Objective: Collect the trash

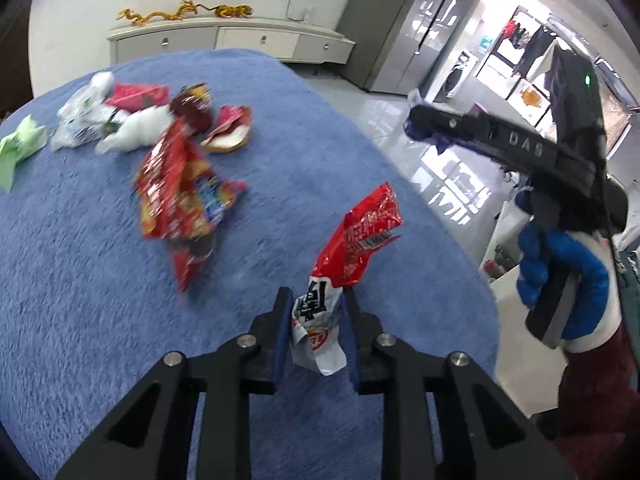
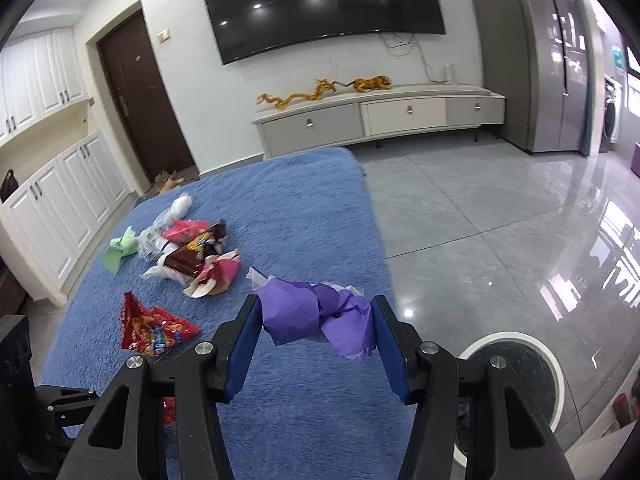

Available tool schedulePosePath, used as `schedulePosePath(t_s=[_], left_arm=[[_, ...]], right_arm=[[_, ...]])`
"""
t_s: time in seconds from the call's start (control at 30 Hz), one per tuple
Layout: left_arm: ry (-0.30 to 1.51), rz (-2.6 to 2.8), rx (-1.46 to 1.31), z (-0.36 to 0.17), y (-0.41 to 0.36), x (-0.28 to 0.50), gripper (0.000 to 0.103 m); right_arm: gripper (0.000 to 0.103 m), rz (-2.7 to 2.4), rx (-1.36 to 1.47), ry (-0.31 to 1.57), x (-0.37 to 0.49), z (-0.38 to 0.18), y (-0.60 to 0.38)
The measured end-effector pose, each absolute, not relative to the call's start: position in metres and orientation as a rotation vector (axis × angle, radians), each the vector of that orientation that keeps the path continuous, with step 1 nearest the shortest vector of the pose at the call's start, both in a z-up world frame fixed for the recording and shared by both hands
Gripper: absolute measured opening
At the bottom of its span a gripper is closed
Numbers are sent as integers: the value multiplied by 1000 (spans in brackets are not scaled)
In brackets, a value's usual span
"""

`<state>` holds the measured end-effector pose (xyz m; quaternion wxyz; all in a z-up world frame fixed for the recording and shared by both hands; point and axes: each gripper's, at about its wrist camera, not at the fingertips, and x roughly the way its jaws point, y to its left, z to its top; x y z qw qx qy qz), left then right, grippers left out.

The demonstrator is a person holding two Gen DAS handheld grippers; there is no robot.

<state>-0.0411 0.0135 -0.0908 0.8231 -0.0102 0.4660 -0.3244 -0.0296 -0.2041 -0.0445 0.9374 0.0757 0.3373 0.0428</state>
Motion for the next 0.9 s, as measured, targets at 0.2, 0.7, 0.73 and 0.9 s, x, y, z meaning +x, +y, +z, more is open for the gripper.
schedulePosePath(t_s=[0.2, 0.7, 0.73, 0.9], left_arm=[[967, -772, 3, -73, -30, -26, 22], [1021, -893, 144, -78, -224, 21, 23], [1025, -895, 153, -80, -233, 24, 23], [1085, -893, 145, -100, -277, 39, 27]], right_arm=[[53, -22, 197, 662, -46, -43, -248], [54, -352, 408, 724, -93, -92, -397], [54, -358, 417, 730, -94, -95, -403], [55, -373, 462, 756, -94, -111, -424]])
